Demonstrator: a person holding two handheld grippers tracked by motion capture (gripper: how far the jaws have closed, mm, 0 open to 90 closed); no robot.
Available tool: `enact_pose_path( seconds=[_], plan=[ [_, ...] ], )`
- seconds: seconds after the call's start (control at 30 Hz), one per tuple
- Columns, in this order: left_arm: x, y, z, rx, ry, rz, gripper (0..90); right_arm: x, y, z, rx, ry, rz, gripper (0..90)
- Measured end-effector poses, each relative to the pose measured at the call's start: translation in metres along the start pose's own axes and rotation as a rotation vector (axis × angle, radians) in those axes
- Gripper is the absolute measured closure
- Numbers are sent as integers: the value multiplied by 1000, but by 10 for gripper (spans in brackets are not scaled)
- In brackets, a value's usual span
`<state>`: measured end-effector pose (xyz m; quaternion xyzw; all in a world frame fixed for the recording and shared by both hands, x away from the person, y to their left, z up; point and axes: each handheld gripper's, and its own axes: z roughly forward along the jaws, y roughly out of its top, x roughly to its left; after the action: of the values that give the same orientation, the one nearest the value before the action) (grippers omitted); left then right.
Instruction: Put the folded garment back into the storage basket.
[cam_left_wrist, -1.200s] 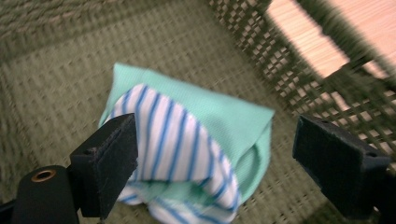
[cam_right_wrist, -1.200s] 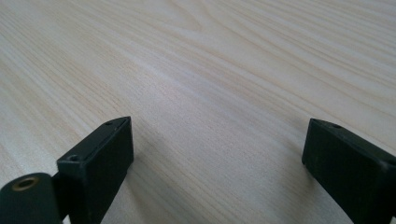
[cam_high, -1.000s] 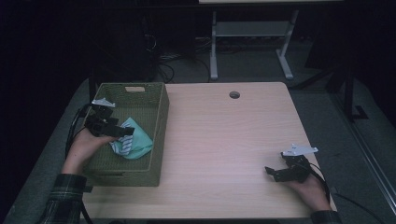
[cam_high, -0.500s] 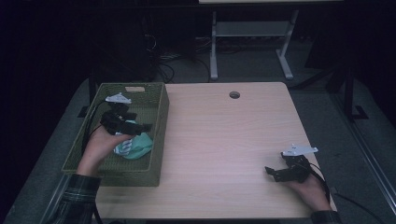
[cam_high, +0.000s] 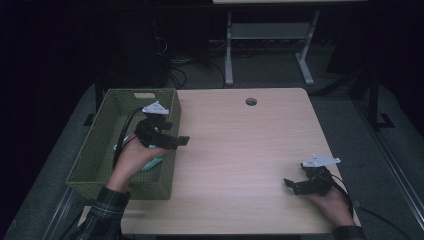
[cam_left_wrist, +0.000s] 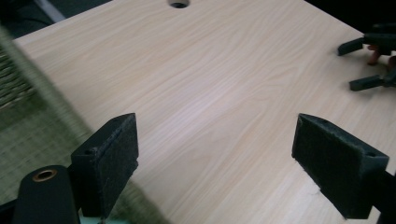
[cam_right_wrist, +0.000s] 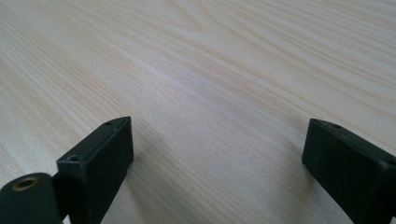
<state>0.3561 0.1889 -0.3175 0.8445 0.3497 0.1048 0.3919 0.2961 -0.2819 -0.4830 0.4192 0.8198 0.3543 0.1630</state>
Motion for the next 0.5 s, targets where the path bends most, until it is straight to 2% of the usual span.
enact_pose_path(
  seconds=[0.33,0.5],
  plan=[
    [-32,7,29,-21,-55,40,140,0,0,0,0,0,0,85],
    [-46,6,45,-26,-68,62,140,0,0,0,0,0,0,85]
  ],
)
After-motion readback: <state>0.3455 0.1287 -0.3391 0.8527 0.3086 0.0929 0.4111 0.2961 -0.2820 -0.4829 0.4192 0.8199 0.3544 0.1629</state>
